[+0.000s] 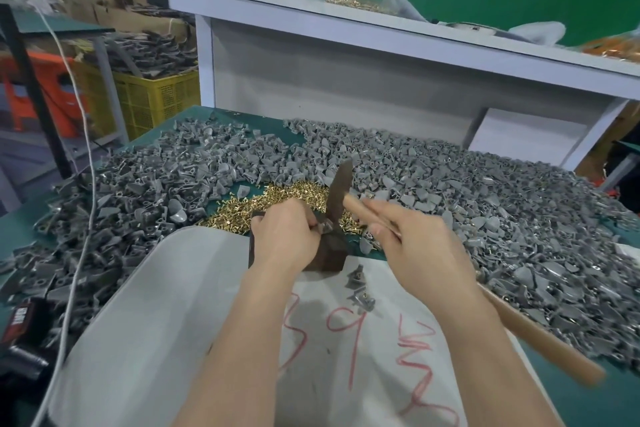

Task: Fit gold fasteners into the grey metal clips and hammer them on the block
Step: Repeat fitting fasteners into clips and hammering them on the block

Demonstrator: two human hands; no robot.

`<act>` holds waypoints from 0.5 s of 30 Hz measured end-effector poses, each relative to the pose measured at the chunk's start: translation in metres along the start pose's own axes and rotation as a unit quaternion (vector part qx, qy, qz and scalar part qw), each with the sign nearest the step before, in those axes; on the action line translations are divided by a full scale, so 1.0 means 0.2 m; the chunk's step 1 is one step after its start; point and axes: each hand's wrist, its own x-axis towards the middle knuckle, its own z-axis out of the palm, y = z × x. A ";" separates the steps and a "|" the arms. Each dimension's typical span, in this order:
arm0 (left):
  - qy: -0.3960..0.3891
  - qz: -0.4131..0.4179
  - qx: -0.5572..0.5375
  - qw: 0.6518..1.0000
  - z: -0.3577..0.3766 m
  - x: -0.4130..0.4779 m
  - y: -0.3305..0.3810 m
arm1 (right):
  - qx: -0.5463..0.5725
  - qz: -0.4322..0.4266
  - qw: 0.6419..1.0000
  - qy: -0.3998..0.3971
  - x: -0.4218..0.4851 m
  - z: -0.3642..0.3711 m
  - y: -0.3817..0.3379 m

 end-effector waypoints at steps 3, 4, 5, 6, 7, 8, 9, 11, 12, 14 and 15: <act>-0.004 -0.007 -0.008 1.000 0.00 0.01 0.00 | 0.104 -0.011 0.987 0.125 0.00 -0.01 0.00; -0.006 -0.010 -0.006 1.000 0.00 0.01 0.00 | 0.108 -0.018 0.987 0.116 0.01 -0.01 0.00; -0.006 -0.010 -0.002 1.000 0.00 0.01 0.00 | 0.081 -0.022 0.994 0.069 0.01 0.00 0.01; -0.006 -0.007 0.003 1.000 0.00 0.00 0.00 | 0.048 -0.019 0.999 0.007 0.01 0.01 0.01; -0.005 -0.005 0.006 1.000 -0.01 0.00 0.00 | 0.023 -0.009 0.999 -0.028 -0.01 0.03 0.02; -0.002 -0.003 0.006 1.000 -0.01 0.00 0.00 | 0.010 0.001 1.000 -0.028 0.00 0.02 0.03; -0.003 -0.006 0.004 1.000 -0.01 0.00 0.00 | 0.008 0.007 1.000 -0.002 0.00 0.02 0.03; -0.003 -0.009 -0.003 1.000 -0.01 0.01 0.00 | 0.054 -0.009 0.996 0.075 0.00 0.01 0.03; -0.002 -0.009 -0.007 1.000 -0.01 0.01 0.00 | 0.079 -0.020 0.992 0.097 0.00 0.01 0.03; -0.001 -0.010 -0.004 1.000 0.00 0.00 0.00 | 0.066 -0.034 0.996 0.053 0.01 0.02 0.02; -0.001 -0.008 0.002 1.000 -0.01 0.00 0.00 | 0.045 -0.029 0.999 0.006 0.01 0.03 0.02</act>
